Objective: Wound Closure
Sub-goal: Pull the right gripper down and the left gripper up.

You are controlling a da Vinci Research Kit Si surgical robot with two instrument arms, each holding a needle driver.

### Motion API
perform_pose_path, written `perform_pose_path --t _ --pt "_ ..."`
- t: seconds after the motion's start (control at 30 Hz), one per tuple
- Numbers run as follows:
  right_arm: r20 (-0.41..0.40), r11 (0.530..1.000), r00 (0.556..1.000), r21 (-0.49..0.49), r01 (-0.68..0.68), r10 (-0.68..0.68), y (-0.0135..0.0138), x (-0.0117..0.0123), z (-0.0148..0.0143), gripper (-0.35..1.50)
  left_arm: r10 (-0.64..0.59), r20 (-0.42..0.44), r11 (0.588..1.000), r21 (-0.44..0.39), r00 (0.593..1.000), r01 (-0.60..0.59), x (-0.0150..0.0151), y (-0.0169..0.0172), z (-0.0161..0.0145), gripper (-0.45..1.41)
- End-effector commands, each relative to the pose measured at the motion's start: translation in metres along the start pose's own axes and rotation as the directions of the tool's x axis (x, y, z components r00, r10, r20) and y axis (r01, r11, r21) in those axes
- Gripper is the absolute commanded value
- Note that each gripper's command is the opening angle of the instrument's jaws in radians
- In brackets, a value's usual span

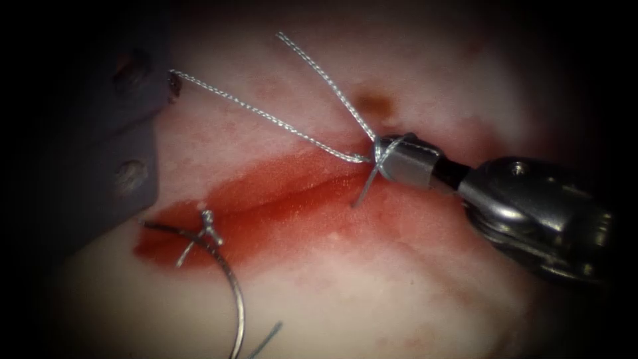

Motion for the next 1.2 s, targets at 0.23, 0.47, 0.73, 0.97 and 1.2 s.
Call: perform_pose_path --t 0.23,0.47,0.73,0.97,1.2 --pt "0.021 0.988 0.997 0.136 0.073 -0.076 -0.0001 -0.0003 0.0009 -0.35 -0.073 -0.037 0.996 -0.058 0.997 0.071 0.0003 0.0028 0.0007 -0.45" --pt "0.001 0.978 0.993 0.177 0.112 -0.114 0.0004 -0.0007 0.0003 -0.35 -0.137 -0.056 0.988 -0.078 0.989 0.133 0.0006 0.0036 0.0020 -0.45" --pt "-0.076 0.814 0.882 0.355 0.460 -0.465 0.0020 -0.0007 -0.0003 -0.35 -0.213 -0.074 0.974 -0.097 0.974 0.205 0.0004 0.0044 0.0034 -0.45" --pt "-0.193 0.599 0.684 0.357 0.717 -0.704 0.0021 -0.0001 0.0000 -0.35 -0.277 -0.081 0.957 -0.112 0.957 0.267 0.0007 0.0053 0.0039 -0.45" --pt "-0.263 0.230 0.338 0.366 0.902 -0.904 0.0014 0.0007 0.0005 -0.35 -0.330 -0.090 0.940 -0.123 0.940 0.319 0.0016 0.0064 0.0042 -0.45"
